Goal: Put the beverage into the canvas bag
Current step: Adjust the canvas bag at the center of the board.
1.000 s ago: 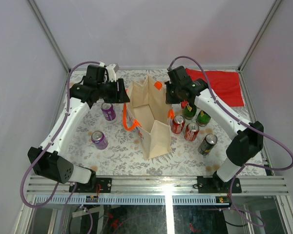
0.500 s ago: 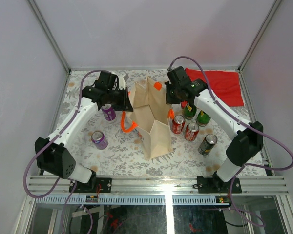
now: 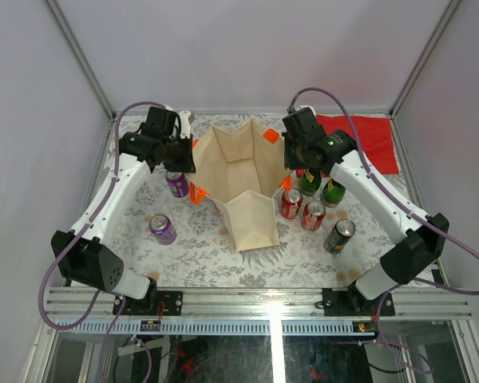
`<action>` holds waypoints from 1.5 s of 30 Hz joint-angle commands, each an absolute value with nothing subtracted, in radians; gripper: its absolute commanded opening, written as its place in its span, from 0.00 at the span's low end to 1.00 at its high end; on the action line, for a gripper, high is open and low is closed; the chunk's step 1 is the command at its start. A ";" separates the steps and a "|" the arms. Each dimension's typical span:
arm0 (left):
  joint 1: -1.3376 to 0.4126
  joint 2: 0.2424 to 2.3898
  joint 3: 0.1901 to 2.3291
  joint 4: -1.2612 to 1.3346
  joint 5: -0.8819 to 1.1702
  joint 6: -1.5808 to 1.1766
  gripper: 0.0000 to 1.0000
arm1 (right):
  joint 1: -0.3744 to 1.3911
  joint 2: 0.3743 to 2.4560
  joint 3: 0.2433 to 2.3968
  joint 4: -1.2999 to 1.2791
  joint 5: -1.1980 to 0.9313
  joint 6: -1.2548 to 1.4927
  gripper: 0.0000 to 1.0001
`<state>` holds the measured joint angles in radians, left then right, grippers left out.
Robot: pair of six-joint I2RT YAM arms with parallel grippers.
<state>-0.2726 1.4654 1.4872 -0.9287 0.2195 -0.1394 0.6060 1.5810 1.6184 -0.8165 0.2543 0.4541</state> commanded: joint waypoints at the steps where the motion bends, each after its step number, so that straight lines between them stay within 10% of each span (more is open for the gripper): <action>1: -0.236 1.444 1.527 -0.995 0.135 -0.056 0.00 | 0.588 1.509 1.621 -0.857 0.335 0.431 0.00; 40: -0.196 1.387 1.421 -0.896 0.088 -0.048 0.00 | 0.624 1.604 1.570 -0.759 0.176 0.505 0.00; 45: -0.195 1.403 1.418 -0.882 0.101 -0.055 0.13 | 0.625 1.584 1.533 -0.762 0.201 0.511 0.00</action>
<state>-0.2066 1.3968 1.4109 -0.9577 0.1120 -0.0502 0.6239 1.6230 1.5513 -0.7643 0.1589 0.4988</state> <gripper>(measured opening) 0.085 0.020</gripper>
